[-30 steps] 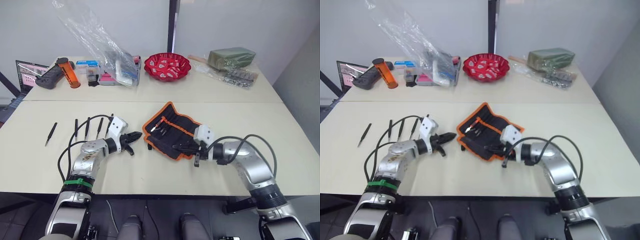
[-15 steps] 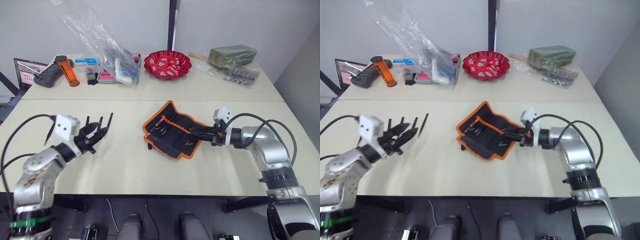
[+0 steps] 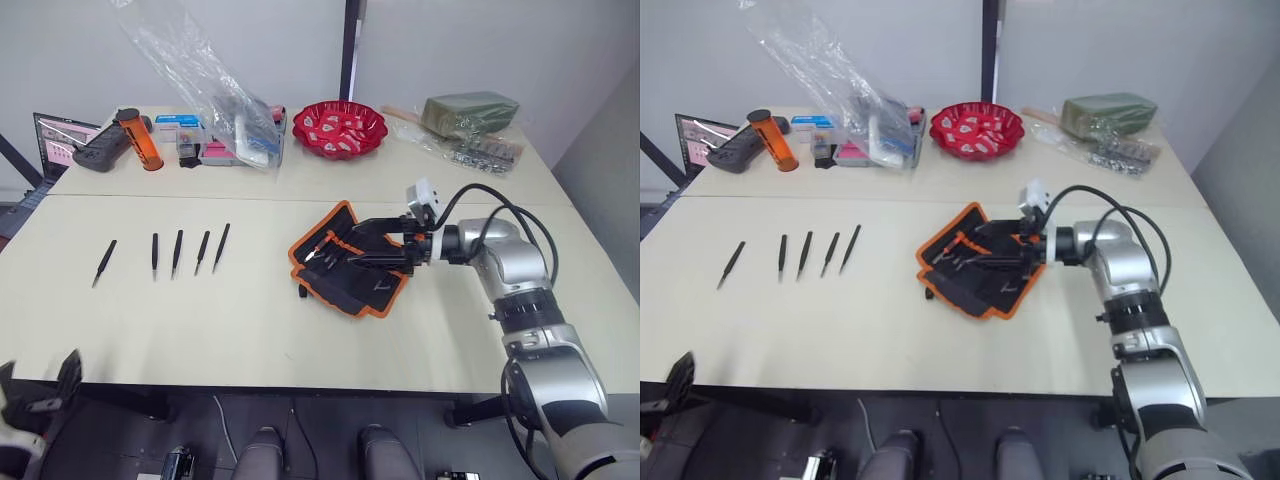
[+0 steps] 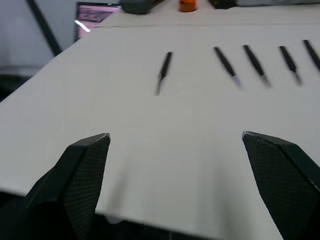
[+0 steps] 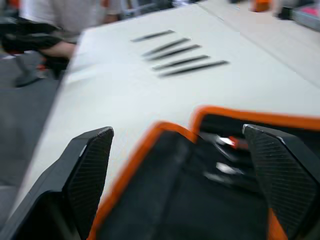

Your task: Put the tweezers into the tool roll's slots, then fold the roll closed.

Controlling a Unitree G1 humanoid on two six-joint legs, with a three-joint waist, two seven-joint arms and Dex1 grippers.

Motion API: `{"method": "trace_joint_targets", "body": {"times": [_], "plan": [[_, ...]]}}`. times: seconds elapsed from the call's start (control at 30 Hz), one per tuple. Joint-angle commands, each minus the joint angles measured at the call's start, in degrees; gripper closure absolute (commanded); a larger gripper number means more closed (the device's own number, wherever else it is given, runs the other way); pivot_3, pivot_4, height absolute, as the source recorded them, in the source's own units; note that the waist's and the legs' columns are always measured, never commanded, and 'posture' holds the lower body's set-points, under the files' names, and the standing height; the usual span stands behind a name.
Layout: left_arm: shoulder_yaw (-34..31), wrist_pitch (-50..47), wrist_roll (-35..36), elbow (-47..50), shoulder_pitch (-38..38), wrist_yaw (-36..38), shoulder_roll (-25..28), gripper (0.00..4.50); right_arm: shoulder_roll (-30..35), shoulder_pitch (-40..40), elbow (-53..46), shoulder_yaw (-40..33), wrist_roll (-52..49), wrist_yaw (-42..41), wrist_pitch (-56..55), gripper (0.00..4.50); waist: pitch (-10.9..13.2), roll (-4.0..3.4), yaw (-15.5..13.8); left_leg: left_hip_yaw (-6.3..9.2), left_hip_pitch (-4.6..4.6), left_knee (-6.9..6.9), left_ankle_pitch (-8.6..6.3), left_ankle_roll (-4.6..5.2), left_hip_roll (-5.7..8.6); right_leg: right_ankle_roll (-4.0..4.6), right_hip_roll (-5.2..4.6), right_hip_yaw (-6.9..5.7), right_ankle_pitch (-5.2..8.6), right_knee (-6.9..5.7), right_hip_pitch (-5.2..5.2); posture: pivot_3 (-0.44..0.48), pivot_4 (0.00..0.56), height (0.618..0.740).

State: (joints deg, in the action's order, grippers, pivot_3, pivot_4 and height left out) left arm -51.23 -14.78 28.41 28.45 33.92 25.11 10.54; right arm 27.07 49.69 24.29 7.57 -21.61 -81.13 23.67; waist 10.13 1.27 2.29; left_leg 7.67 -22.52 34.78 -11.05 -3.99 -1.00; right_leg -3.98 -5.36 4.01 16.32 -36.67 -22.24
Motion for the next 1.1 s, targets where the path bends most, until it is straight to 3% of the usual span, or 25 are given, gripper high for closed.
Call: {"method": "trace_joint_targets", "body": {"times": [0.03, 0.27, 0.47, 0.67, 0.87, 0.97, 1.1], "plan": [[-2.23, 3.53, 1.87, 1.37, 2.53, -1.9, -2.21, 0.0, -0.13, 1.16, -4.07, 1.43, -1.8, -3.7, 2.92, 0.03, 0.0, 0.03, -0.05, 0.0, -0.01, 0.01, -0.01, -0.01, 0.0, -0.1, 0.0, 0.0, 0.06, 0.01, -0.01, 0.0, 0.15, 0.74], [-0.95, 6.71, 2.41, 0.81, 5.6, -2.94, -4.07, 0.0, -1.38, 1.97, -7.12, 2.44, -2.19, -4.07, 5.34, 0.03, 0.0, 0.03, 0.3, -0.01, -0.05, -0.01, -0.02, -0.04, -0.03, -0.09, 0.04, 0.0, 0.08, -0.02, -0.1, 0.0, 0.15, 0.74], [-0.96, 4.62, 2.42, -2.91, 1.24, -5.23, 1.88, 0.0, -0.65, 0.29, -11.32, 2.21, -2.46, -2.42, 7.17, 0.03, 0.0, 0.03, 0.07, 0.0, -0.06, 0.0, -0.03, -0.04, -0.03, -0.1, 0.05, 0.0, 0.09, -0.03, -0.1, 0.0, 0.15, 0.74], [0.13, -2.6, 2.26, -16.55, -11.96, -8.4, 15.68, 0.0, 0.65, -3.31, -18.02, 1.2, -2.77, 1.1, 7.12, 0.03, -0.02, 0.06, 0.01, 0.03, -0.05, 0.02, -0.02, -0.04, -0.03, -0.05, 0.07, -0.02, 0.05, -0.1, -0.11, 0.0, 0.15, 0.74], [7.65, -5.21, 1.3, -35.74, -27.67, 0.32, 28.88, 0.0, 1.53, -6.94, -24.65, -0.02, -4.04, 6.24, 8.81, 0.03, -0.02, 0.06, 0.29, 0.04, 0.01, -0.04, -0.02, -0.04, -0.04, 0.07, 0.1, -0.02, -0.02, -0.3, -0.16, 0.0, 0.15, 0.74], [13.12, -3.49, -2.11, -48.6, -35.9, 3.89, 33.41, 0.0, 2.48, -9.13, -28.06, -0.23, -4.05, 8.1, 9.59, 0.03, -0.02, 0.07, 0.32, 0.03, 0.03, -0.04, -0.02, -0.04, -0.03, 0.07, 0.09, -0.02, -0.02, -0.32, -0.15, 0.0, 0.15, 0.74], [18.69, 0.62, -5.45, -61.08, -45.56, 7.36, 35.54, 0.0, 3.71, -11.04, -31.04, -1.12, -4.52, 10.1, 10.7, 0.03, -0.02, 0.07, 0.47, 0.03, 0.03, -0.07, -0.01, -0.04, -0.03, 0.07, 0.09, -0.02, -0.02, -0.34, -0.19, 0.0, 0.15, 0.74]]}}
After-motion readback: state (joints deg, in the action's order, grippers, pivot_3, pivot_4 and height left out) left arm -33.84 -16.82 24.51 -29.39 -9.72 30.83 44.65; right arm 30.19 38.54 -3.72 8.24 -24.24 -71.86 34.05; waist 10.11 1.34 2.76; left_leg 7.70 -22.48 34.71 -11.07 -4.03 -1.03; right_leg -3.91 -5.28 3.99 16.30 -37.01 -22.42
